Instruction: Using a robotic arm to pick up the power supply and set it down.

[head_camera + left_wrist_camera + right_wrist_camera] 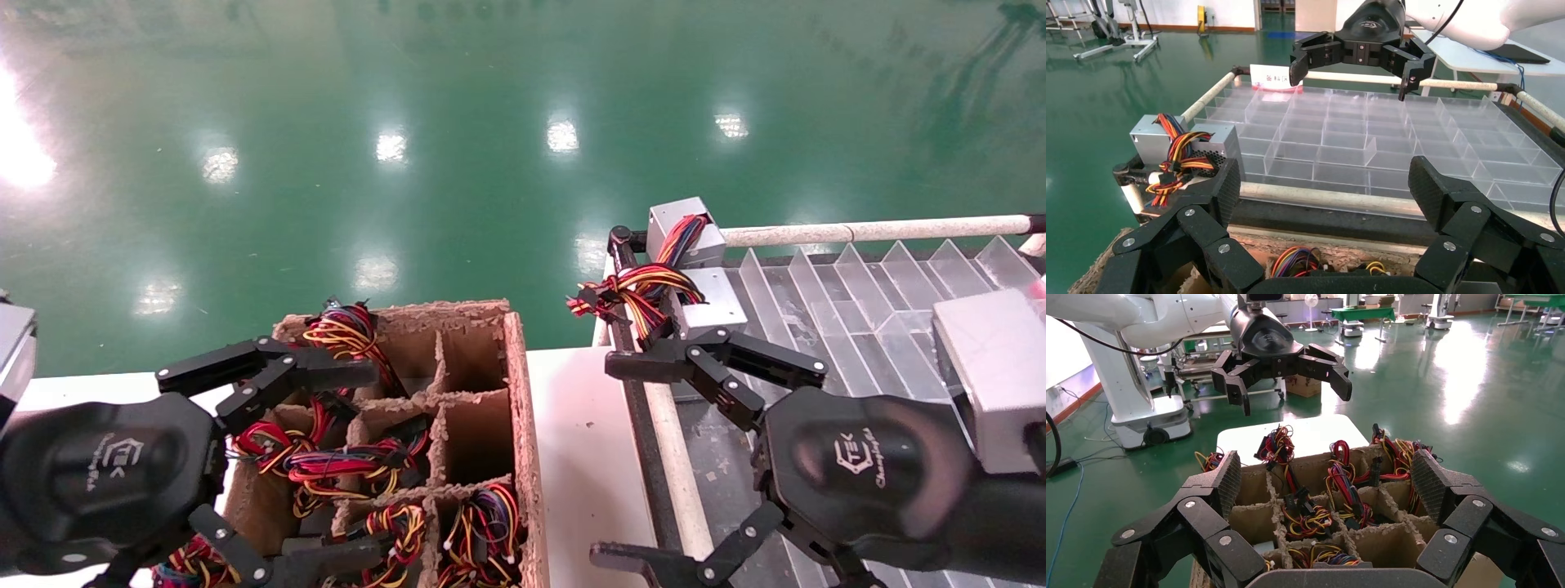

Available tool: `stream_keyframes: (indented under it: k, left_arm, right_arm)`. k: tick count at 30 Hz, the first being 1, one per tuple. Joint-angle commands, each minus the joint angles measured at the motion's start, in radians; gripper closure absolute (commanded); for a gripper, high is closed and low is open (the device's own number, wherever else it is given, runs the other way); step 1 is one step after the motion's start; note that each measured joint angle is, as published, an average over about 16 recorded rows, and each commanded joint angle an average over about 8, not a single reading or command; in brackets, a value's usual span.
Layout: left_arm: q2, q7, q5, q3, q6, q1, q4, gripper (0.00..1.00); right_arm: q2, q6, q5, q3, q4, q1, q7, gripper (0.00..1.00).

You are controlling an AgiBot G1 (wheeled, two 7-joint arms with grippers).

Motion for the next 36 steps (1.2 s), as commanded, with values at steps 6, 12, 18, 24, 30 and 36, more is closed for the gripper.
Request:
stream_keyframes:
  k: [6,12,18,24,30,36]
  left_arm:
    - [0.000,0.000,0.000,0.000,0.000,0.000,0.000,0.53]
    - [0.000,0.000,0.000,0.000,0.000,0.000,0.000,1.00]
    - [0.000,0.000,0.000,0.000,0.000,0.000,0.000,1.00]
    - [0.000,0.000,0.000,0.000,0.000,0.000,0.000,1.00]
    - [0.000,0.000,0.000,0.000,0.000,0.000,0.000,1.00]
    - [0.000,0.000,0.000,0.000,0.000,0.000,0.000,1.00]
  right_arm:
    - [0.000,0.000,0.000,0.000,0.000,0.000,0.000,0.00]
    - [-0.002,0.002,-0.004,-0.001,-0.002,0.002,-0.002,0.00]
    - [-0.036,0.012,-0.034,-0.016,-0.033,0.023,-0.020,0.00]
    - [-0.103,0.008,-0.109,-0.057,-0.123,0.083,-0.064,0.00]
    - [-0.192,-0.025,-0.195,-0.109,-0.255,0.180,-0.127,0.00]
    - [-0.313,-0.058,-0.268,-0.166,-0.447,0.275,-0.232,0.00]
